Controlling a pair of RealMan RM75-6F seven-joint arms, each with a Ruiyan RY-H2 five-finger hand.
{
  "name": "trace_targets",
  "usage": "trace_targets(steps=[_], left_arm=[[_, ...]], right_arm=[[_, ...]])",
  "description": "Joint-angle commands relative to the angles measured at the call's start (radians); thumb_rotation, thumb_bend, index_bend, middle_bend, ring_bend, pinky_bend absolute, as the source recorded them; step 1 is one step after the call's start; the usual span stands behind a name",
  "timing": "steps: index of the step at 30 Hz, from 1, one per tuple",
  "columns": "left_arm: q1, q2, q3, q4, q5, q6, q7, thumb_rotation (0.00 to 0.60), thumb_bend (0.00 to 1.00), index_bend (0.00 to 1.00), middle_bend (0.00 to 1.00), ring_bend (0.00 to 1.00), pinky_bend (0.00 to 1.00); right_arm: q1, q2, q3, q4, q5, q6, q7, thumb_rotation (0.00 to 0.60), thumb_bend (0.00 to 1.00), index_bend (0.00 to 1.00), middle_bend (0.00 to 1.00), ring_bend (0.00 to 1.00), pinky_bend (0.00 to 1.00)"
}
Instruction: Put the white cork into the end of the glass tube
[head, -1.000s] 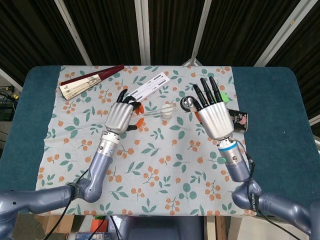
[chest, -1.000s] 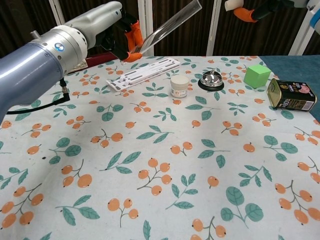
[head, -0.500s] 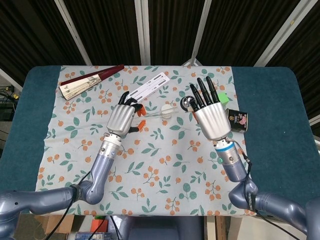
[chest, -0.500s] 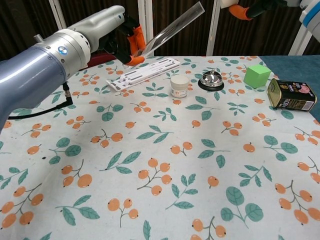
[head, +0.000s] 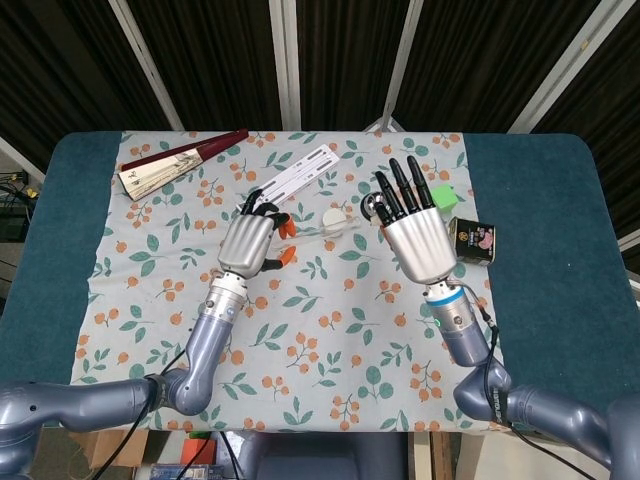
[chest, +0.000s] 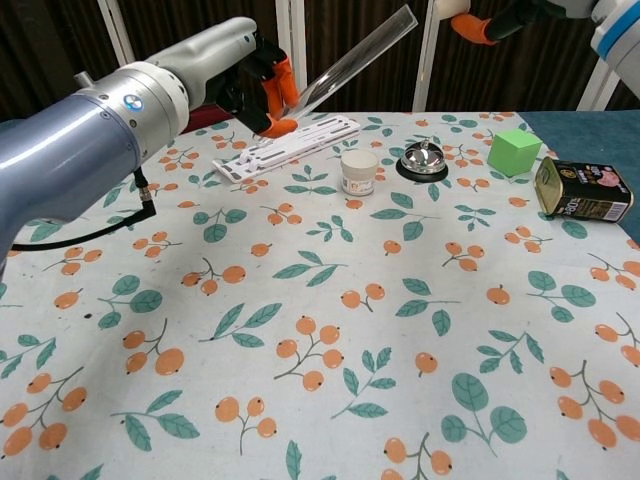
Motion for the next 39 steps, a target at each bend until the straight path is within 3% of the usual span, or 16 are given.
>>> trace_targets(steps=[1, 23, 39], left_arm=[[-0.002, -0.002, -0.002, -0.001, -0.005, 0.000, 0.003, 0.600, 0.54, 0.70, 0.76, 0.25, 0.00], [-0.010, 0.009, -0.003, 0.002, -0.042, -0.019, 0.004, 0.600, 0.54, 0.70, 0.76, 0.25, 0.00], [0.003, 0.037, 0.018, -0.035, -0.028, -0.008, 0.009, 0.600, 0.54, 0.70, 0.76, 0.25, 0.00]], right_arm=[[0.002, -0.004, 0.002, -0.001, 0.004, -0.002, -0.005, 0.600, 0.36, 0.76, 0.25, 0.00, 0.00], [0.051, -0.061, 0.014, 0.026, 0.026, -0.033, -0.050, 0.600, 0.36, 0.76, 0.25, 0.00, 0.00], [0.049, -0.049, 0.013, 0.029, 0.039, -0.033, -0.052, 0.600, 0.36, 0.77, 0.25, 0.00, 0.00]])
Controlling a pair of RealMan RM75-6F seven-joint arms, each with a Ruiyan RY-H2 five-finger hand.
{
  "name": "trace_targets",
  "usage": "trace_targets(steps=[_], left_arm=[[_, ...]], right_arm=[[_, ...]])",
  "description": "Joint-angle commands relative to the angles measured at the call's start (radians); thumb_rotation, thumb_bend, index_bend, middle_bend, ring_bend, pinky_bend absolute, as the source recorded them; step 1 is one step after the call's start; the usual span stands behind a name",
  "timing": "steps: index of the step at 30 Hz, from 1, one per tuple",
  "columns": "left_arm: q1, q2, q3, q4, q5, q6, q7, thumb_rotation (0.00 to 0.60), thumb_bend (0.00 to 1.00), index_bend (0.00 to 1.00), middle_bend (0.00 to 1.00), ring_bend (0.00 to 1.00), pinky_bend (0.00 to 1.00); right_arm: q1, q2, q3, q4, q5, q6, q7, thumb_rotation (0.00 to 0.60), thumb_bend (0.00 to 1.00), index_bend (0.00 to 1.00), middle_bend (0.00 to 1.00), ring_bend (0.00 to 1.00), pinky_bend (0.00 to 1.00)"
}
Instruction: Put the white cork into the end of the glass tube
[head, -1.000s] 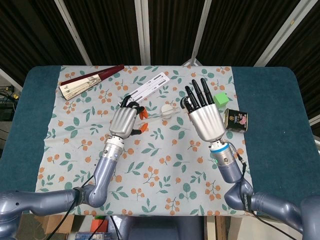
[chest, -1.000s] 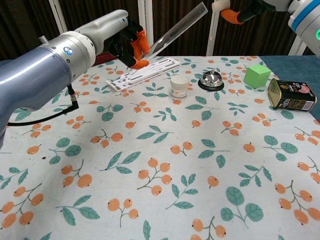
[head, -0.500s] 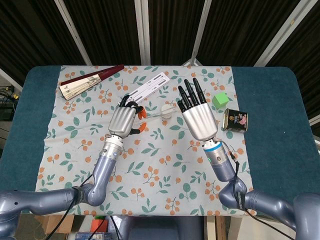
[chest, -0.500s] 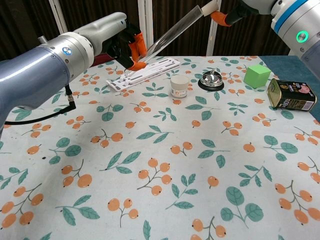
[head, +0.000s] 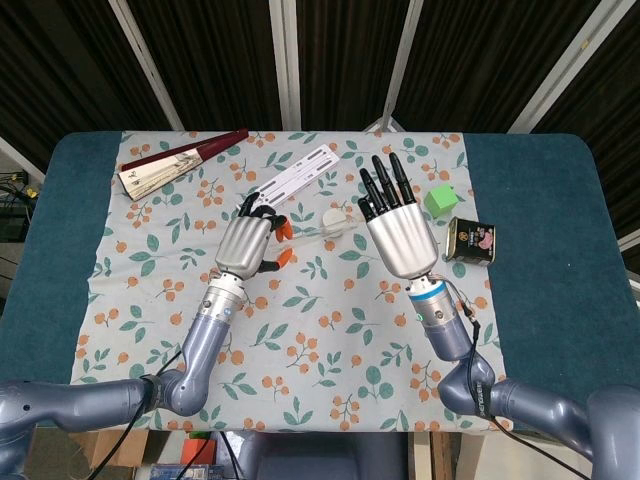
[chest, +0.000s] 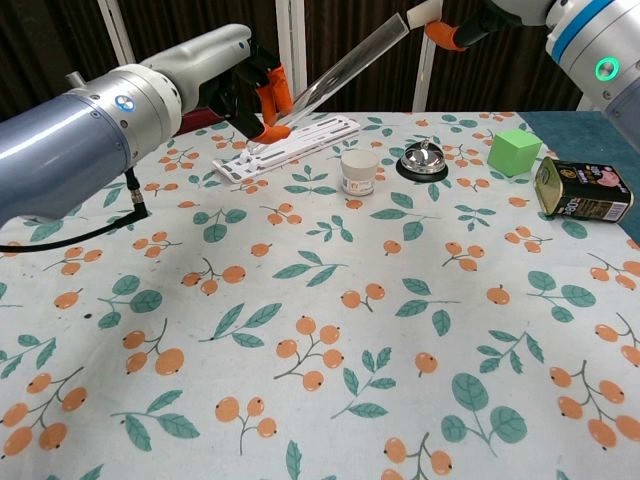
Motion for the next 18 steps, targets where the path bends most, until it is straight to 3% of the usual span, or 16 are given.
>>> trace_targets(steps=[1, 18], left_arm=[[0.000, 0.004, 0.001, -0.003, 0.001, 0.000, 0.003, 0.600, 0.54, 0.70, 0.76, 0.25, 0.00], [0.000, 0.006, 0.003, -0.003, -0.003, 0.012, 0.013, 0.600, 0.54, 0.70, 0.76, 0.25, 0.00]], right_arm=[[-0.001, 0.002, -0.002, 0.000, -0.001, 0.001, 0.002, 0.600, 0.36, 0.77, 0.25, 0.00, 0.00], [-0.004, 0.005, -0.007, 0.006, 0.005, 0.004, 0.017, 0.600, 0.36, 0.77, 0.25, 0.00, 0.00]])
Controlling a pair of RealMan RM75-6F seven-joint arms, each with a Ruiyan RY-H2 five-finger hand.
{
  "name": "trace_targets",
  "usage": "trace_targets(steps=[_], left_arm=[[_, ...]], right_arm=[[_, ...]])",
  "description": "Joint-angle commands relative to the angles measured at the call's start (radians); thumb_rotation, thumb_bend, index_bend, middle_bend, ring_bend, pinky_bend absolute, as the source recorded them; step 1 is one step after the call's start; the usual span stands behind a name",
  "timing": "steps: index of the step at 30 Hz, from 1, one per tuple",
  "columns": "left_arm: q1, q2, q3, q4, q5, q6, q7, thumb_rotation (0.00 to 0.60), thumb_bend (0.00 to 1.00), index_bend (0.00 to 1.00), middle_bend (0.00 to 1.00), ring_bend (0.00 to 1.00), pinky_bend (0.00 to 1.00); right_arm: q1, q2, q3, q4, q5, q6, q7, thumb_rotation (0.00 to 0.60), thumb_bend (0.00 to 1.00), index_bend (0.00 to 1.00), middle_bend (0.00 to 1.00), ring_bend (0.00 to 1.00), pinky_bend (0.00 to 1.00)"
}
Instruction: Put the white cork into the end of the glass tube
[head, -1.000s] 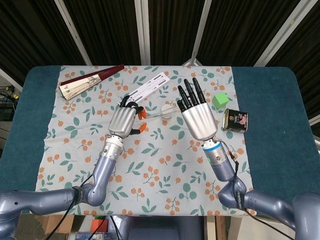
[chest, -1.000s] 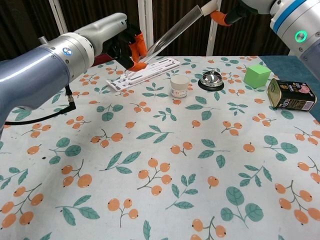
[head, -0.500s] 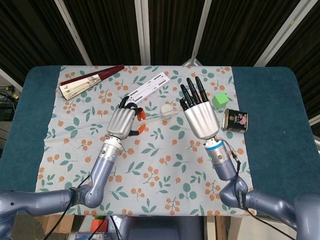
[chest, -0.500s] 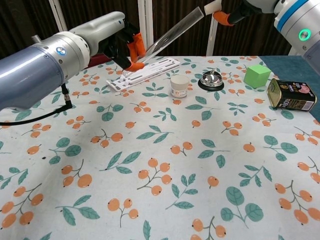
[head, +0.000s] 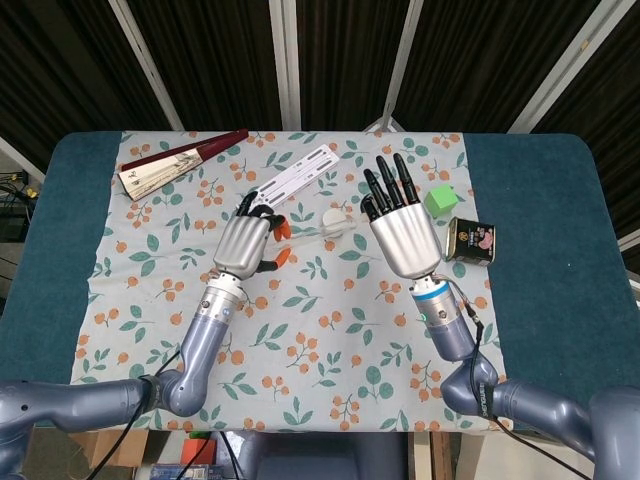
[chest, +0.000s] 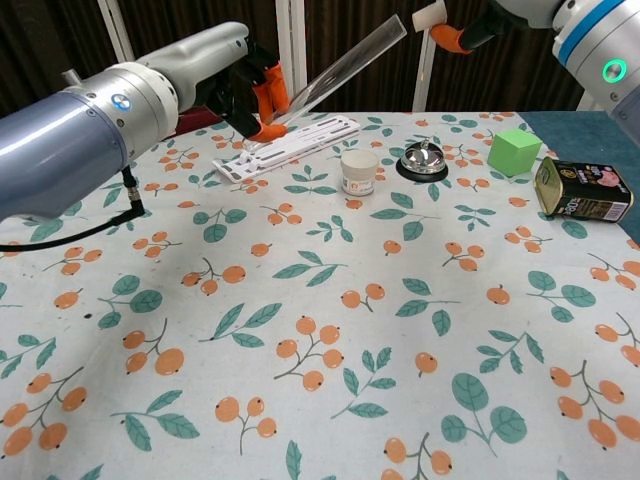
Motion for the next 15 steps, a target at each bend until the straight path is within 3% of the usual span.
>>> trace_targets(steps=[1, 15], left_arm=[[0.001, 0.002, -0.001, 0.001, -0.001, 0.001, 0.000, 0.600, 0.54, 0.70, 0.76, 0.25, 0.00], [-0.002, 0.001, -0.002, 0.007, -0.008, -0.001, -0.001, 0.600, 0.54, 0.70, 0.76, 0.26, 0.00]], right_arm=[[-0.001, 0.000, -0.002, 0.000, -0.001, 0.001, 0.001, 0.600, 0.36, 0.77, 0.25, 0.00, 0.00], [0.002, 0.010, 0.003, -0.013, 0.000, 0.005, -0.001, 0.600, 0.36, 0.77, 0.25, 0.00, 0.00]])
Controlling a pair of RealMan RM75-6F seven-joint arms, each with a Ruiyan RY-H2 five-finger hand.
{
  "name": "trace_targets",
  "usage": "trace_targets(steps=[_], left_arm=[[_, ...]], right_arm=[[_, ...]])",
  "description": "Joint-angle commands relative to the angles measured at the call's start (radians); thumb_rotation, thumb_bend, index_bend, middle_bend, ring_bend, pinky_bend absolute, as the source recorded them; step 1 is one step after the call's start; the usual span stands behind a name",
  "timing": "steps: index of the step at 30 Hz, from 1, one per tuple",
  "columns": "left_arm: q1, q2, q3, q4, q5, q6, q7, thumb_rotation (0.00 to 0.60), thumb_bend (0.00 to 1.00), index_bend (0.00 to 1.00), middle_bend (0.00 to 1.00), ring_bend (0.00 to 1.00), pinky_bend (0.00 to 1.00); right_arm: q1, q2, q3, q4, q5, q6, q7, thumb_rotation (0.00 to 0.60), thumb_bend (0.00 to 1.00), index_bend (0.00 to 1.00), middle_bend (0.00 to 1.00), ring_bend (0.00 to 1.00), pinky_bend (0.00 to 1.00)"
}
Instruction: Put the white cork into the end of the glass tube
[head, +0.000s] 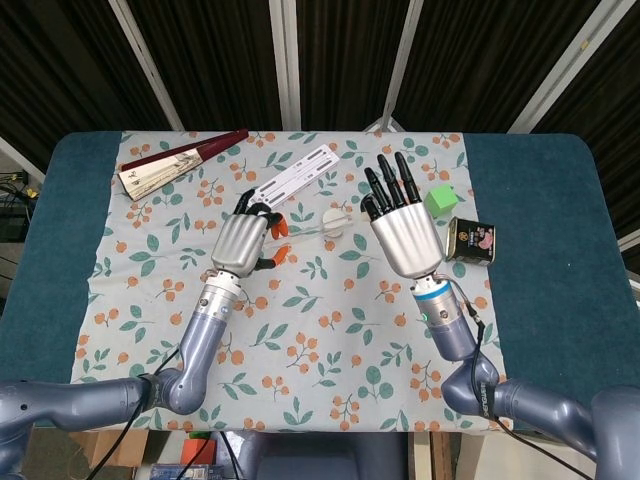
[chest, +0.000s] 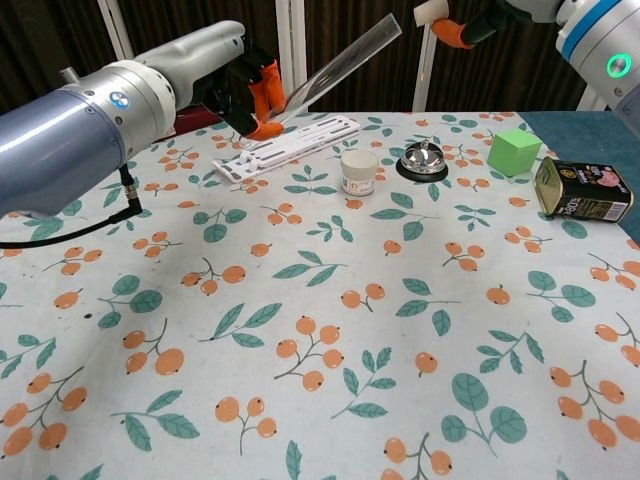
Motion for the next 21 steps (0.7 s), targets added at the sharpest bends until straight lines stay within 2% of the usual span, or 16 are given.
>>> trace_targets(steps=[1, 21], left_arm=[[0.000, 0.000, 0.000, 0.002, -0.001, 0.001, 0.000, 0.600, 0.54, 0.70, 0.76, 0.26, 0.00], [-0.003, 0.001, 0.001, 0.003, -0.001, -0.003, -0.002, 0.600, 0.54, 0.70, 0.76, 0.26, 0.00]], right_arm=[[0.001, 0.002, 0.000, -0.004, 0.000, 0.000, 0.000, 0.600, 0.36, 0.77, 0.25, 0.00, 0.00], [0.004, -0.004, -0.010, -0.014, -0.005, -0.003, -0.012, 0.600, 0.36, 0.77, 0.25, 0.00, 0.00]])
